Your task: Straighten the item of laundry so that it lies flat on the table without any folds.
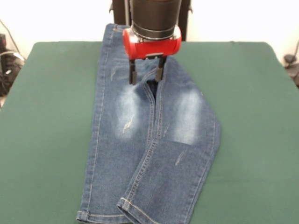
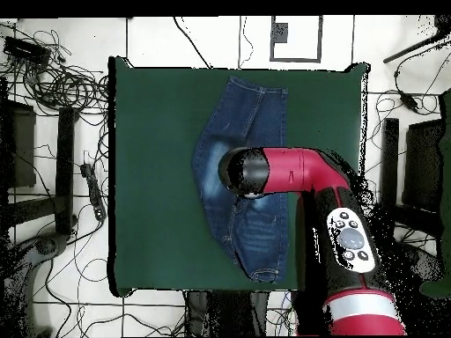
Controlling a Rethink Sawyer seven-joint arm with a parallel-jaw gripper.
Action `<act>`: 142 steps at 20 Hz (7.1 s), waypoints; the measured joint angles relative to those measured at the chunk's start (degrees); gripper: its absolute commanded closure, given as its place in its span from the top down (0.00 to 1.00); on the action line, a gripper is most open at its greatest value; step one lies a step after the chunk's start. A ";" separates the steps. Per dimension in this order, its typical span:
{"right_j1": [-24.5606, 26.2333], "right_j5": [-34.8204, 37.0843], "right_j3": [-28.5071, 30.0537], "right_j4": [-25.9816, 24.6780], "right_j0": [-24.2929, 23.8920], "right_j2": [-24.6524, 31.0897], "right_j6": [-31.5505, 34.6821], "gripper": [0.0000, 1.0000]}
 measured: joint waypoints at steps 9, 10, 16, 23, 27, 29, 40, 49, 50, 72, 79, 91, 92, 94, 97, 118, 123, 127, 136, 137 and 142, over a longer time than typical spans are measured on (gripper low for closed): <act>-2.68 -5.29 0.42 0.06 -0.24 -2.05 0.00 1.00; -2.96 -6.06 0.60 0.07 -0.23 -2.34 0.00 1.00; -4.33 -10.59 2.80 0.59 -0.27 -3.86 0.00 1.00; -5.11 -11.92 7.60 1.81 0.66 -4.53 0.00 1.00; -5.69 -11.92 10.73 1.83 2.44 -5.02 0.00 1.00; -5.75 -11.93 11.58 1.81 2.80 -5.03 0.00 1.00; -5.88 -12.25 19.28 1.78 4.52 -5.18 0.00 1.00; -6.05 -13.32 24.37 1.08 6.80 -7.02 0.00 1.00; -6.12 -13.34 24.82 0.71 7.14 -7.26 0.00 1.00; -5.24 -26.60 28.29 -9.43 22.60 -21.07 0.00 1.00; -1.61 -33.08 27.73 -9.39 27.38 -26.51 0.00 1.00; 6.20 -41.15 26.11 -7.07 27.94 -30.37 0.00 1.00; 7.09 -41.68 25.73 -6.83 27.95 -30.58 0.00 1.00; 8.21 -42.34 25.19 -6.45 27.94 -30.98 0.00 1.00; 9.70 -43.22 24.36 -5.71 27.76 -31.40 0.00 1.00; 11.02 -43.61 23.15 -2.90 22.42 -30.40 0.00 0.00; 10.99 -43.61 23.15 -2.88 21.18 -29.53 0.00 0.00; 10.45 -43.59 23.69 -2.76 16.80 -26.17 0.00 0.00; 7.62 -43.44 31.00 -1.66 -12.84 -5.31 -0.01 0.00; 7.74 -43.43 31.47 -1.38 -14.68 -4.06 -0.01 0.00; 9.34 -43.02 33.92 1.02 -24.51 2.74 -0.01 0.00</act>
